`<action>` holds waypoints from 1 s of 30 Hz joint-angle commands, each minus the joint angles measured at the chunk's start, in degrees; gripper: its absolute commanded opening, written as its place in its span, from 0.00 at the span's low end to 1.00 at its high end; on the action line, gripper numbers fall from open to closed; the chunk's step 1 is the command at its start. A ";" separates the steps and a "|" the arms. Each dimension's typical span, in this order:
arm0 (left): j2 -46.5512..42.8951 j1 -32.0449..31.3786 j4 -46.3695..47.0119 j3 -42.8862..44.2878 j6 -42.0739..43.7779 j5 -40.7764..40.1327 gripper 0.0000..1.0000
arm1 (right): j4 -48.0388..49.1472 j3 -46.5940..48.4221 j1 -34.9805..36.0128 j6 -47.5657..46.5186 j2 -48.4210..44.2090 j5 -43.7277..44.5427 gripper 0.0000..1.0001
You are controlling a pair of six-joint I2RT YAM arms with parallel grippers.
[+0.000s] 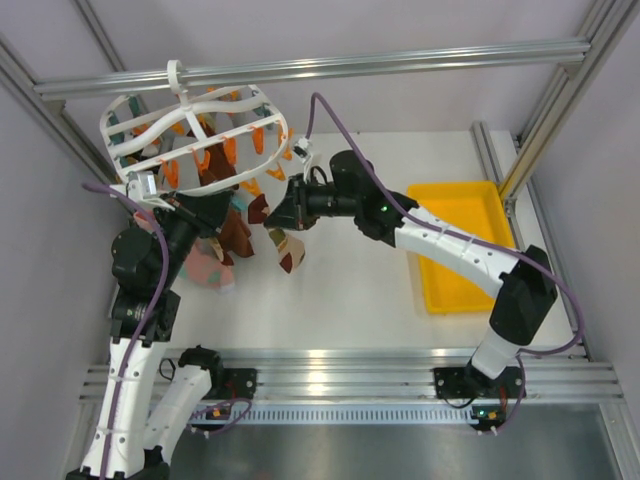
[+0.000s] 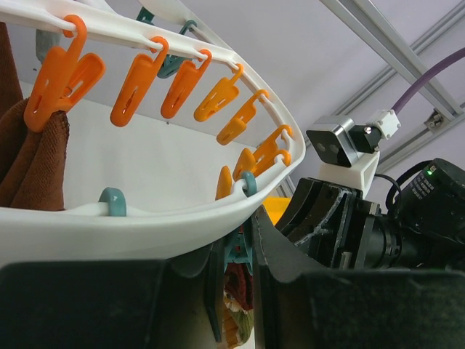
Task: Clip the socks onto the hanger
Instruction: Clamp the sock onto the hanger.
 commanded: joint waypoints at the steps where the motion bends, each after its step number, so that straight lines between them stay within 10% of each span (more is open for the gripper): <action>1: 0.71 0.48 2.32 -1.20 -0.33 0.45 0.00 | 2.96 3.44 1.48 0.80 0.06 -0.36 0.00; 30: 1.41 0.48 2.84 -2.17 -1.21 2.30 0.00 | 3.31 7.48 3.07 0.19 1.73 -0.36 0.00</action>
